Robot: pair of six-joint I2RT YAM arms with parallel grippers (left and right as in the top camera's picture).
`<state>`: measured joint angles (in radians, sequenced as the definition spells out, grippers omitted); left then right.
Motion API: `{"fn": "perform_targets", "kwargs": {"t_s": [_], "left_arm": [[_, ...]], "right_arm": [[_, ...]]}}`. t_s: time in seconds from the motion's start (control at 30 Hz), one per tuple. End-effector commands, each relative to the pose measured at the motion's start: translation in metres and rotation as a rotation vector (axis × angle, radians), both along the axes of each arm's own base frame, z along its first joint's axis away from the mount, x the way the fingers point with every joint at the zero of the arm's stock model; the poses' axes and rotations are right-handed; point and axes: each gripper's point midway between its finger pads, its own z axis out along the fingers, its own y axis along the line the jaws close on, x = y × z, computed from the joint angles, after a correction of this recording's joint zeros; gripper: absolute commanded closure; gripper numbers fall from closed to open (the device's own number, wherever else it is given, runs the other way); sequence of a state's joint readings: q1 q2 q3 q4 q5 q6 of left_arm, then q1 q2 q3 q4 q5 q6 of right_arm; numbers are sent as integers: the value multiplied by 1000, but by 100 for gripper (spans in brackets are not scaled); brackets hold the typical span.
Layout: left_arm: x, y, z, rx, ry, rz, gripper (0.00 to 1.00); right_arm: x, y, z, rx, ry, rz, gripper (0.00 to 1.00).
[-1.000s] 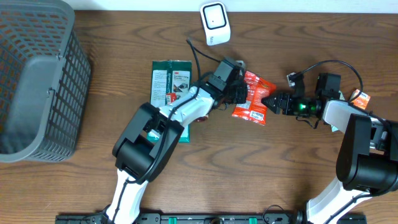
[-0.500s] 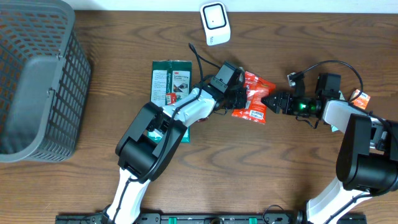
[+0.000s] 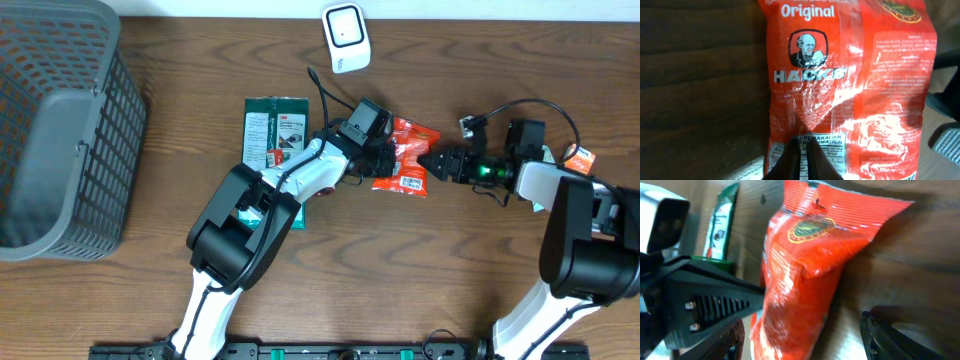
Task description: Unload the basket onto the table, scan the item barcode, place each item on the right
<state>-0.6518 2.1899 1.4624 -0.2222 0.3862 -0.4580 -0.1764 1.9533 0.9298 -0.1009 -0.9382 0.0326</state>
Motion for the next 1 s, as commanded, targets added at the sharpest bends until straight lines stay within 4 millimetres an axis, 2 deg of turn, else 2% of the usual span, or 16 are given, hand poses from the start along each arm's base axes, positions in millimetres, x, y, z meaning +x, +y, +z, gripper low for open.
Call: {"fn": "perform_targets", "kwargs": {"t_s": [0.0,0.17,0.63,0.97], "left_arm": [[-24,43,-69,215,97,31,91],[-25,43,-70,224,89,7,91],[-25,43,-70,227,81,-3,91],[-24,43,-70,226,76,-6,91]], "right_arm": [[-8,16,-12,86,54,30,30],[-5,22,-9,144,11,63,31],[6,23,-8,105,-58,64,37],[12,45,-13,40,-79,86,37]]}}
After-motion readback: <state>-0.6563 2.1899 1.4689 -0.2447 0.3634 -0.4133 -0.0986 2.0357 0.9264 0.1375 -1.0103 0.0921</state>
